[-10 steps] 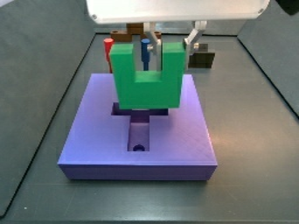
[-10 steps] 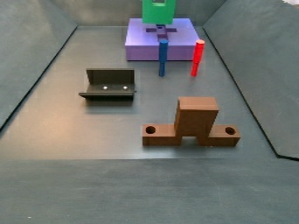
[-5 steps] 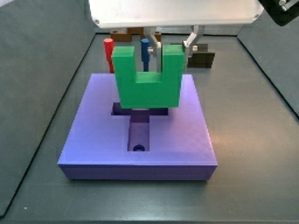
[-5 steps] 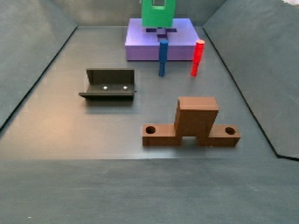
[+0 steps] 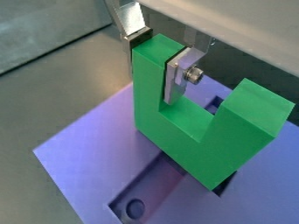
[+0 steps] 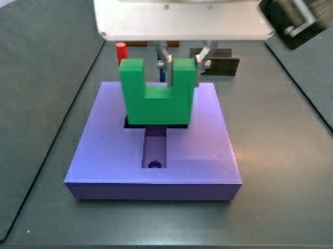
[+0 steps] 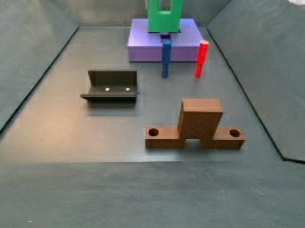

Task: Pick up the green object. Move up. Place the green object on the fixture. Regrasp the green object. Move to above the board. Insert the green object.
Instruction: Insert the green object.

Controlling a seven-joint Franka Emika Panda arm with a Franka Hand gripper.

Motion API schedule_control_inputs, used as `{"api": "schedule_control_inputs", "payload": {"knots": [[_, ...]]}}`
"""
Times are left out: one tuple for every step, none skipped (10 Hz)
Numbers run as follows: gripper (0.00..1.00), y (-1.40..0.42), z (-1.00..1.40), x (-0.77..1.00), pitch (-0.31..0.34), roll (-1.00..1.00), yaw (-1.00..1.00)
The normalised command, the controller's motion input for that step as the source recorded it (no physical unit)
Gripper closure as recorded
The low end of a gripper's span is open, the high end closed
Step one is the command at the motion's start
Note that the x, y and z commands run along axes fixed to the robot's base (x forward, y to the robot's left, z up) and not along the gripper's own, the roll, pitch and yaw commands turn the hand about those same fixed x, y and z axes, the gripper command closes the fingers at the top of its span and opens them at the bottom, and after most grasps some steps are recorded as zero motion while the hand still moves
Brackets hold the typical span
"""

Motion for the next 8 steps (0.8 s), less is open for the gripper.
{"api": "schedule_control_inputs", "payload": {"knots": [[1.0,-0.02,-0.23,-0.31,-0.016,0.0,0.0],[1.0,-0.15,-0.13,-0.24,-0.029,0.0,0.0],[1.0,-0.25,-0.1,-0.01,-0.026,0.0,0.0],[1.0,-0.15,-0.14,0.09,-0.013,0.0,0.0],[1.0,-0.09,-0.18,0.13,0.0,0.0,0.0],[1.0,-0.02,-0.26,0.03,0.0,0.0,0.0],[1.0,0.01,-0.27,0.0,0.0,0.0,0.0],[1.0,0.04,-0.34,0.0,0.0,0.0,0.0]]}}
